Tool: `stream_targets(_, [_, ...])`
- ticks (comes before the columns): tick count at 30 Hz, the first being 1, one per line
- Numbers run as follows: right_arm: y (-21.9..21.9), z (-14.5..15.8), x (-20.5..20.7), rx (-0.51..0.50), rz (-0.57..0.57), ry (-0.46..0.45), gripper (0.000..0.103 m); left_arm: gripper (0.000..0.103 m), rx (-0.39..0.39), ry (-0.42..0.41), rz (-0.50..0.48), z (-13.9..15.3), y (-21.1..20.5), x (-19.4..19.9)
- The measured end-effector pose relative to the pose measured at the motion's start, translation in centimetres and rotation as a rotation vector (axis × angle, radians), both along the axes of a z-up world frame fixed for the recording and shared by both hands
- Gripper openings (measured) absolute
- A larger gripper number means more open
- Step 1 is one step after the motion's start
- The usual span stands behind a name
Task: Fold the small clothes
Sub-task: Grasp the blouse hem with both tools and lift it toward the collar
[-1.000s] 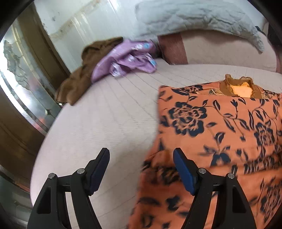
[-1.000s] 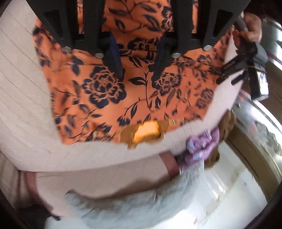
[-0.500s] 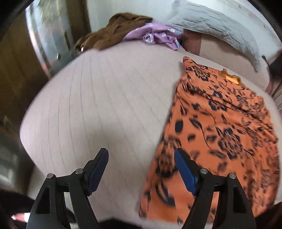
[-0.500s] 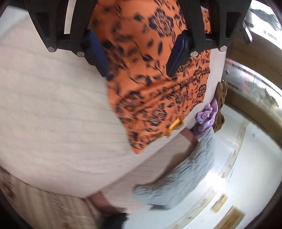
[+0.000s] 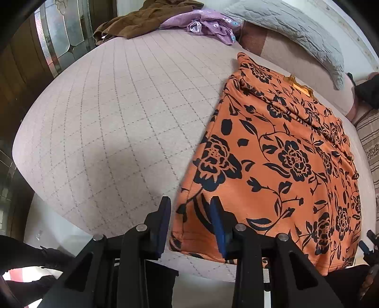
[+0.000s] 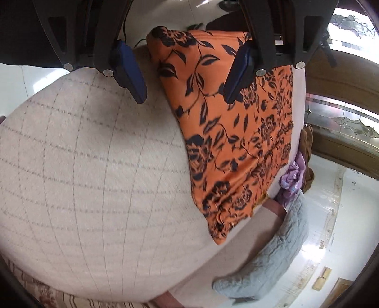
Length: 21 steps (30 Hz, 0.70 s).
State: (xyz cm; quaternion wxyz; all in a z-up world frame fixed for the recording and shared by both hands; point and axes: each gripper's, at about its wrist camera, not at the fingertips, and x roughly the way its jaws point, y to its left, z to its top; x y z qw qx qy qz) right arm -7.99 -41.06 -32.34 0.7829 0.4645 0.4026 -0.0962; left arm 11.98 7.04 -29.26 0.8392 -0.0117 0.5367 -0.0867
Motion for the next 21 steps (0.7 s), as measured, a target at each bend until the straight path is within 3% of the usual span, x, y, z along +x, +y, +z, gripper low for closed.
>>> stream_targets(2, [0.4,-0.9,0.6,0.03,0.026,0.022,0.071,0.055,0.001,0.028,-0.012,-0.5,-0.5,0.3])
stream_targets(3, [0.7,-1.3,0.9,0.041,0.043,0.036,0.071,0.072,0.001,0.043,-0.019,-0.7,-0.6,0.4])
stream_targets(6, [2.2,-1.3,1.8,-0.044,0.087,0.079,0.069,0.074,0.006,0.059,-0.029,-1.3,-1.0,0.4])
stream_targets(7, [2.7,-1.1,2.0,-0.071,0.103,0.085,0.061,0.074,0.003,0.065,-0.033,-1.5,-1.1,0.4])
stream_targets(8, [3.5,-1.0,2.3,-0.105,0.131,0.096,0.042,0.074,-0.006,0.072,-0.028,-1.6,-1.0,0.4])
stream_targets(9, [4.0,-1.0,2.5,-0.123,0.151,0.105,0.025,0.07,-0.014,0.081,-0.019,-1.7,-0.8,0.5])
stream_targets(10, [4.6,-1.0,2.6,-0.15,0.172,0.113,0.022,0.051,-0.024,0.088,-0.013,-1.8,-0.7,0.6])
stream_targets(12, [5.6,-0.7,2.8,-0.19,0.21,0.115,0.011,0.034,-0.021,0.09,-0.001,-1.8,-0.3,0.9])
stream_targets(14, [5.7,-0.4,2.7,-0.164,0.208,0.087,0.011,0.024,-0.05,0.097,0.003,-1.6,0.2,1.0])
stream_targets(17, [5.1,-0.9,2.7,-0.122,0.182,0.123,0.015,0.026,-0.068,0.105,0.003,-1.7,0.5,1.2])
stream_targets(19, [5.1,-1.0,2.8,-0.119,0.177,0.141,0.019,0.046,-0.07,0.104,0.0,-1.7,0.5,1.2])
stream_targets(21, [5.8,-0.7,3.1,-0.146,0.207,0.126,0.039,0.059,-0.055,0.088,-0.005,-1.5,0.3,1.2])
